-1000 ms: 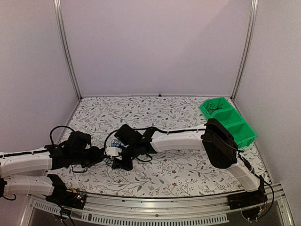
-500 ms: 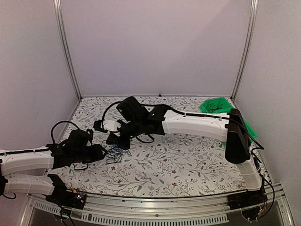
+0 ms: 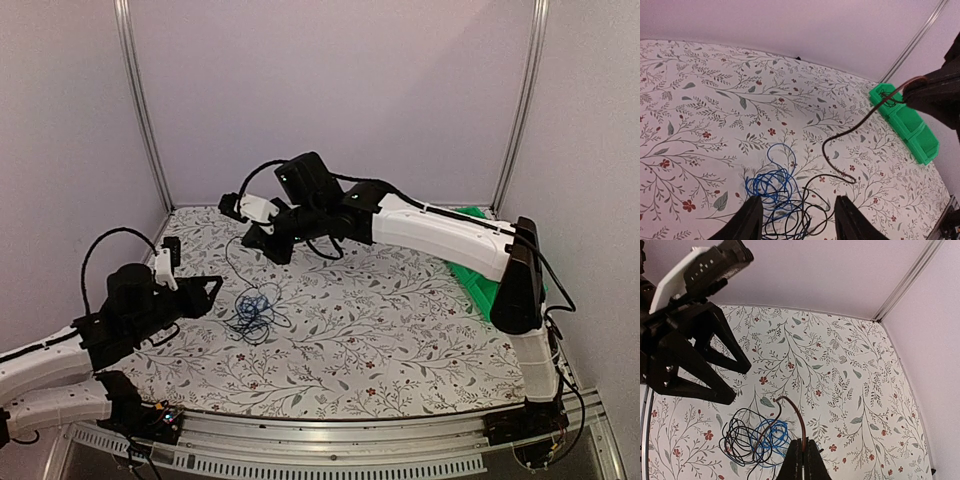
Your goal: Untangle the cables
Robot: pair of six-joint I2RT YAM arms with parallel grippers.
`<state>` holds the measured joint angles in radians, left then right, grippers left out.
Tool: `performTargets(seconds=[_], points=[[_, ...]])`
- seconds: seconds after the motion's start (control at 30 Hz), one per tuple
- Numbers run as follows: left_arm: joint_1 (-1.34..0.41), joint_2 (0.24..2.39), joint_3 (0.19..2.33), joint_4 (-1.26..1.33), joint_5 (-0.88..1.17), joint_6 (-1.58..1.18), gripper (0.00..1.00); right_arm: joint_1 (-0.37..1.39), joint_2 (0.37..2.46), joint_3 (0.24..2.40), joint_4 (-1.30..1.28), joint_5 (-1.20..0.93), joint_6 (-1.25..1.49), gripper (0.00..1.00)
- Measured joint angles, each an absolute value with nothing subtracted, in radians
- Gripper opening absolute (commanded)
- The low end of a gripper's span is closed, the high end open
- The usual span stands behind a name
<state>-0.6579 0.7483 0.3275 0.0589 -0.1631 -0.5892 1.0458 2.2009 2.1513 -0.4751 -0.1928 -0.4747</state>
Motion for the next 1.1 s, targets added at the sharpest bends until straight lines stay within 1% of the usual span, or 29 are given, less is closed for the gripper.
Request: performTargets(seconds=[0.1,0.17,0.2,0.27,0.33,0.47,0.5,0.57,0.6,0.7,0.77,0.87,0.97,1.1], points=[[-0.688,0.606,0.293,0.120,-0.201,-0.538,0.57,1.045,2.201,2.151,-0.476,-0.181,-0.483,0.00],[-0.705,0.515,0.242,0.213,-0.210,-0.498,0.58,1.040,2.201,2.154,-0.478,-0.176,-0.485,0.00],[-0.708,0.504,0.227,0.252,-0.212,-0.481,0.58,1.039,2.201,2.157,-0.479,-0.175,-0.485,0.00],[-0.709,0.551,0.223,0.303,-0.203,-0.449,0.58,1.037,2.201,2.172,-0.480,-0.172,-0.484,0.00],[-0.710,0.660,0.233,0.348,-0.174,-0.419,0.58,1.033,2.201,2.190,-0.480,-0.170,-0.484,0.00],[-0.739,0.925,0.291,0.397,-0.154,-0.365,0.50,1.023,2.201,2.216,-0.477,-0.171,-0.482,0.00],[-0.749,0.974,0.302,0.408,-0.159,-0.357,0.46,1.020,2.201,2.218,-0.478,-0.171,-0.480,0.00],[-0.761,1.063,0.322,0.433,-0.181,-0.339,0.31,1.016,2.201,2.220,-0.478,-0.175,-0.475,0.00],[-0.761,1.100,0.329,0.450,-0.195,-0.333,0.26,1.014,2.201,2.220,-0.479,-0.176,-0.472,0.00],[-0.746,1.199,0.339,0.496,-0.211,-0.333,0.14,1.008,2.201,2.225,-0.486,-0.186,-0.467,0.00],[-0.733,1.274,0.348,0.522,-0.200,-0.336,0.08,0.996,2.201,2.240,-0.500,-0.205,-0.460,0.00],[-0.721,1.379,0.366,0.542,-0.179,-0.348,0.05,0.964,2.201,2.293,-0.517,-0.252,-0.445,0.00],[-0.718,1.462,0.381,0.542,-0.160,-0.356,0.05,0.918,2.200,2.368,-0.525,-0.268,-0.445,0.00],[-0.716,1.509,0.384,0.540,-0.158,-0.371,0.03,0.859,2.193,2.477,-0.539,-0.268,-0.464,0.00]])
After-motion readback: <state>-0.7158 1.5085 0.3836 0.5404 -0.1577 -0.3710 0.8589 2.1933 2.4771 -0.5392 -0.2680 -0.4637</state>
